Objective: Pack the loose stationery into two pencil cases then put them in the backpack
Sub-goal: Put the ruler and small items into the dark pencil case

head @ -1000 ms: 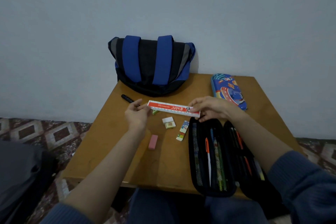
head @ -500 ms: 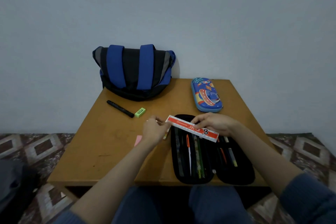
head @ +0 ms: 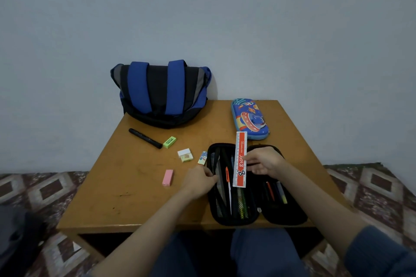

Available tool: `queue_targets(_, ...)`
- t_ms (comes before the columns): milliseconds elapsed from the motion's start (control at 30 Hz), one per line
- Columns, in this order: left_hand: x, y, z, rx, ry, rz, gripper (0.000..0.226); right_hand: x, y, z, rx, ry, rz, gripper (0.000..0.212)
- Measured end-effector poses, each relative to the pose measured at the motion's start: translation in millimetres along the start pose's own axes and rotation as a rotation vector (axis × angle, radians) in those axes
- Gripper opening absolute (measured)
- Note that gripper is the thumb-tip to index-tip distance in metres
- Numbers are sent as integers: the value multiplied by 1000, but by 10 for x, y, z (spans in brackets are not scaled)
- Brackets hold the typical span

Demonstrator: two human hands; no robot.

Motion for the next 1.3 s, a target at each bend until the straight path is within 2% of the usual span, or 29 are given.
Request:
queue_targets(200, 2, -67, -20, -8, -20, 113, 14, 220, 55, -7, -29, 133, 128, 16)
queue_targets(400, 9, -61, 10, 29, -12, 189, 16, 532, 162, 10, 98, 51, 407, 12)
queue_targets(467, 11, -59, 10, 38, 1, 187, 18, 590, 151, 4, 80, 70, 443, 17)
queue_targets(633, 13, -71, 5, 87, 5, 165, 18, 657, 129, -41, -4, 104, 486, 11)
queue_targets(800, -20, -154, -8, 82, -27, 251, 21, 673, 96, -52, -132, 179, 792, 11)
queue_targets(967, -205, -339, -42, 24, 114, 263, 19, 667, 56, -53, -225, 197, 868, 9)
queue_targets(1133, -409, -597, -47, -26, 204, 303, 19, 697, 29, -79, -179, 135, 844, 13)
queue_targets(1233, -546, -712, -35, -53, 333, 312, 20, 681, -80, -46, -350, 260, 803, 14)
queue_targets(1300, -640, -809, -32, -86, 406, 302, 21, 710, -131, 43, -488, 261, 832, 14)
Point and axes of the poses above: each hand's wrist, its own z-axis away from the middle knuckle, its own x-axis out of the palm, y = z × x, the point moved 4 cm from there along -z, towards the middle knuckle, and after that the axes turned 2 degrees about -y, right-handed, at the moved point
